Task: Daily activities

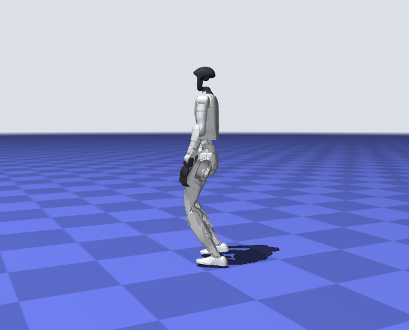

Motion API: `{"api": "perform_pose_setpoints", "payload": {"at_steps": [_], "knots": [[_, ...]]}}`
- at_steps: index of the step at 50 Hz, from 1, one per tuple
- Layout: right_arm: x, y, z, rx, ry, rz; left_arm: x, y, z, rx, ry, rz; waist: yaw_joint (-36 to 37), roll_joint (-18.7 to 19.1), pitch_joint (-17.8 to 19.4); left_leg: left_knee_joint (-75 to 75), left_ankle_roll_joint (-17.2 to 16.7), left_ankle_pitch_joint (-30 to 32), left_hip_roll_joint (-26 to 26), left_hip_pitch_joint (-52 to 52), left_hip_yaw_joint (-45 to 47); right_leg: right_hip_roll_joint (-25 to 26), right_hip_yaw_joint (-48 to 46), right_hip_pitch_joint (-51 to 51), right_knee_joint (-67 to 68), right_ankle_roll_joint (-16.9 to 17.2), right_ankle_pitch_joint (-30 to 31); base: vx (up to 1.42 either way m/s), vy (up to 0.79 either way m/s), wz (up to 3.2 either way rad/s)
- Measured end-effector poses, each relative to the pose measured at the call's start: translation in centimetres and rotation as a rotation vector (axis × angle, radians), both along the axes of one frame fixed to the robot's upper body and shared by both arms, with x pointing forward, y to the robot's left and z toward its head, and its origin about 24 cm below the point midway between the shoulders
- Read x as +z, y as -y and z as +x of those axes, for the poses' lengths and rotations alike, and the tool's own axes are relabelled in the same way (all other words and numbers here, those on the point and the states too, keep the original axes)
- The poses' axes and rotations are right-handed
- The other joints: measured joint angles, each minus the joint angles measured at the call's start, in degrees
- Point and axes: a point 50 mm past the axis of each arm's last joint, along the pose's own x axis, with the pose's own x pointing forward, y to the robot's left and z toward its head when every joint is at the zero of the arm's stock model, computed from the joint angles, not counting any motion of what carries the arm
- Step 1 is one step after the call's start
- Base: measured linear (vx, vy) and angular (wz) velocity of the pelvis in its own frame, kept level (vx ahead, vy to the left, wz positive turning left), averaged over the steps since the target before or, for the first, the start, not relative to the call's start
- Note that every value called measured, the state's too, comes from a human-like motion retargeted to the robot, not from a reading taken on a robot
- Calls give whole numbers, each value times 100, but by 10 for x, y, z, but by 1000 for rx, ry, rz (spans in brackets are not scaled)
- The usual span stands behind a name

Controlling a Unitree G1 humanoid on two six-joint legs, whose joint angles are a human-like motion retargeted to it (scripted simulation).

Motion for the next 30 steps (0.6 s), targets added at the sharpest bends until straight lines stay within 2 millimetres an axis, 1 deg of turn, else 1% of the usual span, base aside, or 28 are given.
{"api": "perform_pose_setpoints", "payload": {"at_steps": [3,5,8,13,15,17,20,24,30], "knots": [[2,-1,7,-16,26,12,2,-6,5,0,20,28,-103,-52,35,-428,25,24,-81,329,-65,-168,-43,-332,430,-52,-45,19,3,22],[3,-4,11,-23,42,19,3,-9,8,4,32,41,-160,-56,59,-709,14,45,-82,547,-133,-215,-61,-485,357,-72,-47,21,0,27],[4,-8,16,-27,60,28,5,-13,11,16,47,50,-221,-26,62,-1068,-31,66,7,835,-248,-151,-43,-605,-319,-52,59,23,-3,29],[6,-18,24,-26,92,47,7,-17,16,18,73,50,-229,19,-26,-1554,-134,100,215,1190,-411,169,166,-625,-1930,152,538,22,-9,22],[6,-22,25,-22,99,55,7,-17,14,19,78,50,-212,-27,-78,-1496,-166,14,226,1237,-453,237,274,-667,-2198,227,642,20,-14,14],[8,-25,31,-16,116,62,9,-19,19,26,92,53,-174,-14,-111,-1676,-208,39,333,1394,-515,361,280,-527,-2616,252,866,21,-17,8],[8,-30,32,-6,127,68,8,-20,17,42,96,58,-137,-82,-184,-1457,-262,-123,395,1433,-575,455,297,-511,-2516,246,875,20,-19,8],[10,-35,39,10,153,66,9,-23,18,69,104,67,-125,-119,-243,-1168,-411,-157,630,1441,-477,617,206,-372,-2441,114,668,21,-20,11],[13,-38,46,45,178,49,10,-25,22,102,119,73,-48,-56,-284,-279,-836,99,1035,1245,-692,1094,82,-106,-2524,-140,489,19,-20,-10]]}}
